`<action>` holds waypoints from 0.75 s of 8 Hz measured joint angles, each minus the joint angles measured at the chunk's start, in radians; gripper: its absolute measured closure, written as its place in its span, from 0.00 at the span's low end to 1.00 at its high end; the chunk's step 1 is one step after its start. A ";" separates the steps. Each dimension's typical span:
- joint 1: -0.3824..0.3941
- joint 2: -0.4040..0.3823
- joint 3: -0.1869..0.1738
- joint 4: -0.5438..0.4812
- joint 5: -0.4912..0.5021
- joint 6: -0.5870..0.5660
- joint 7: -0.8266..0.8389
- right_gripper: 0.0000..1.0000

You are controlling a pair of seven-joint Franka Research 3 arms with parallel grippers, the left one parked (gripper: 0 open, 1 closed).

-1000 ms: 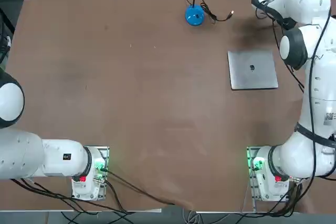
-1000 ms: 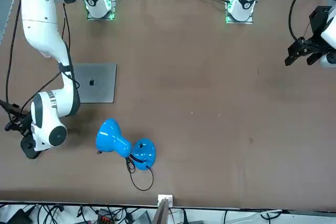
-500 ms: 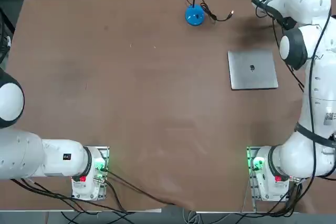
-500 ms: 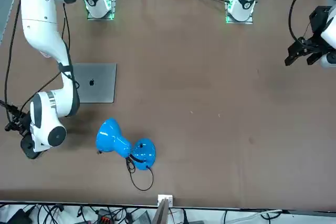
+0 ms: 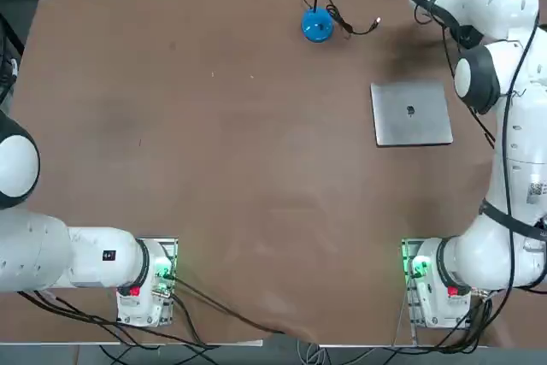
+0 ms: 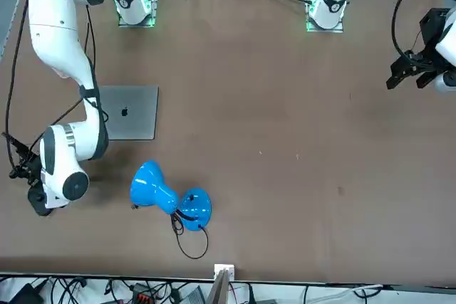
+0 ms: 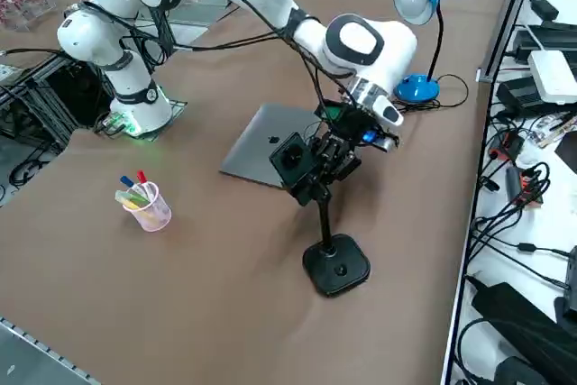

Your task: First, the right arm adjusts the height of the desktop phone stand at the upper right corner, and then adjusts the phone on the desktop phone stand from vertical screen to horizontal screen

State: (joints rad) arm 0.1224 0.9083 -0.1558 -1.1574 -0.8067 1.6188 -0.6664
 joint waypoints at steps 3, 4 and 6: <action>-0.004 0.000 -0.002 0.028 0.046 0.000 -0.015 0.81; -0.008 0.000 -0.003 0.045 0.071 0.000 -0.041 0.81; -0.016 0.000 -0.003 0.068 0.099 0.000 -0.068 0.81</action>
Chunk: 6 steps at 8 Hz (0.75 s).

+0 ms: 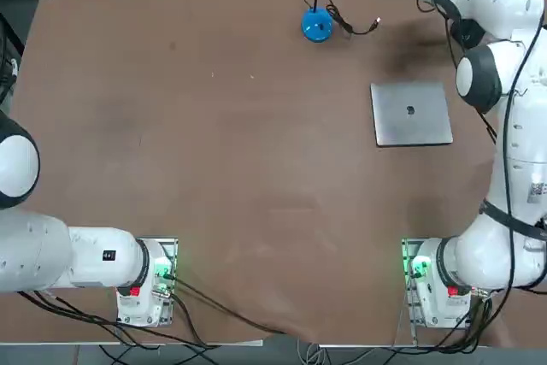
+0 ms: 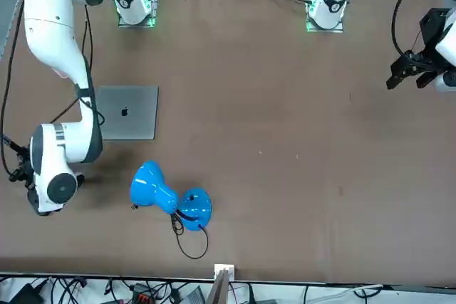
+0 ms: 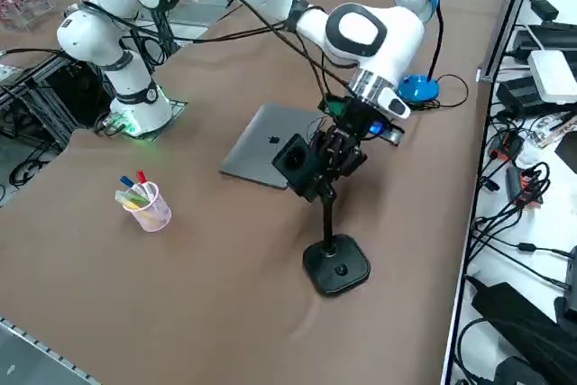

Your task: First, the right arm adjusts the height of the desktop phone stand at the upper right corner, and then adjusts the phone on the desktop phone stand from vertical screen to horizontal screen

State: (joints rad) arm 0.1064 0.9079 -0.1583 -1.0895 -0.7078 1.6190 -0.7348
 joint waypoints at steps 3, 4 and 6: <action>-0.002 -0.004 0.000 0.014 0.030 -0.001 -0.002 0.80; -0.003 -0.011 0.000 0.017 0.042 -0.005 -0.003 0.78; -0.004 -0.020 -0.001 0.020 0.055 -0.009 -0.005 0.78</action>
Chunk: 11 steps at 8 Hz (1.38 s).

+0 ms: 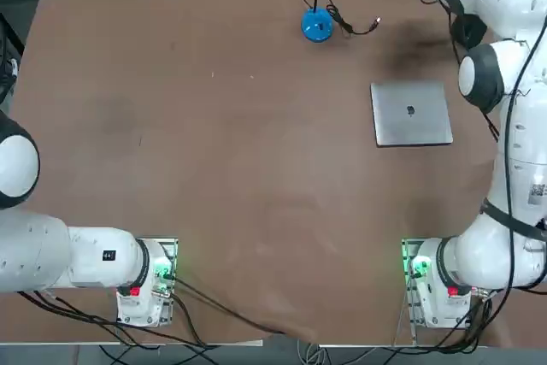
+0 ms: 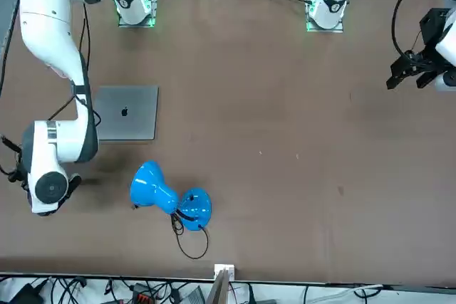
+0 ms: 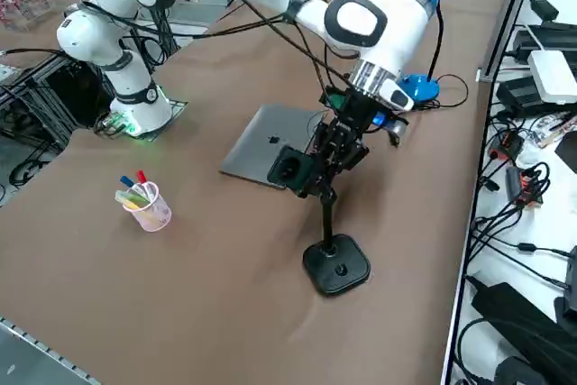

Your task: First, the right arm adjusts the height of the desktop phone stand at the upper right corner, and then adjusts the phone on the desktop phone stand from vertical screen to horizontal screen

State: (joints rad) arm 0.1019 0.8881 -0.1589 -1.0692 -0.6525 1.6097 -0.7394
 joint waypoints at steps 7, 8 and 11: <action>-0.022 -0.021 -0.004 0.021 0.080 -0.003 -0.003 0.78; -0.022 -0.022 -0.004 0.022 0.080 -0.003 -0.003 0.78; -0.022 -0.030 -0.004 0.023 0.081 -0.003 -0.003 0.78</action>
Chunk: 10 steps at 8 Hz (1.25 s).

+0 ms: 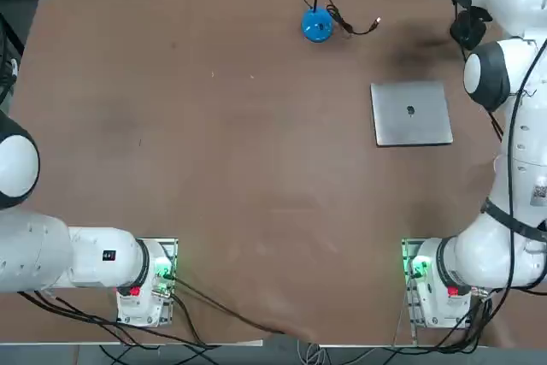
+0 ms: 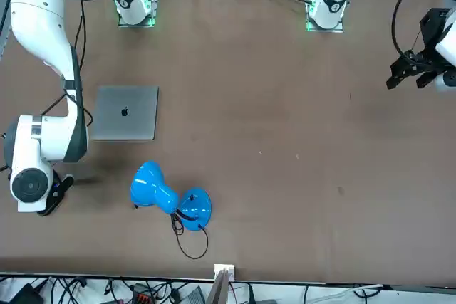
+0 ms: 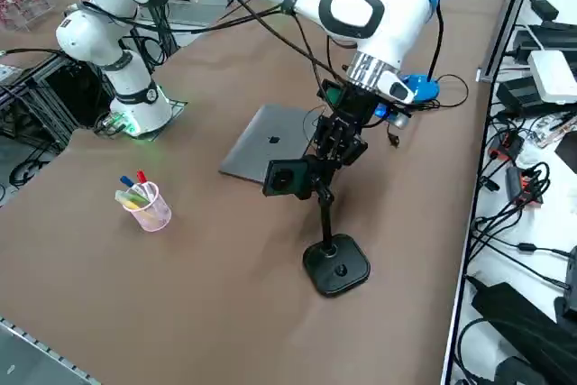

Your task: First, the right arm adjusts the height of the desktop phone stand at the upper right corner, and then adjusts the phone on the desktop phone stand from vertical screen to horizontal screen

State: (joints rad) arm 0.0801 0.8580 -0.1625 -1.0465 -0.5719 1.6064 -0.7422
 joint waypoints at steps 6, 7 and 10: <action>0.000 -0.012 0.000 0.000 0.005 0.000 0.000 0.78; 0.000 -0.013 0.000 0.001 0.009 0.000 0.000 0.78; -0.009 -0.020 0.000 0.006 0.038 0.000 0.000 0.78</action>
State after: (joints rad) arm 0.0710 0.8384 -0.1626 -1.0401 -0.5341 1.6064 -0.7427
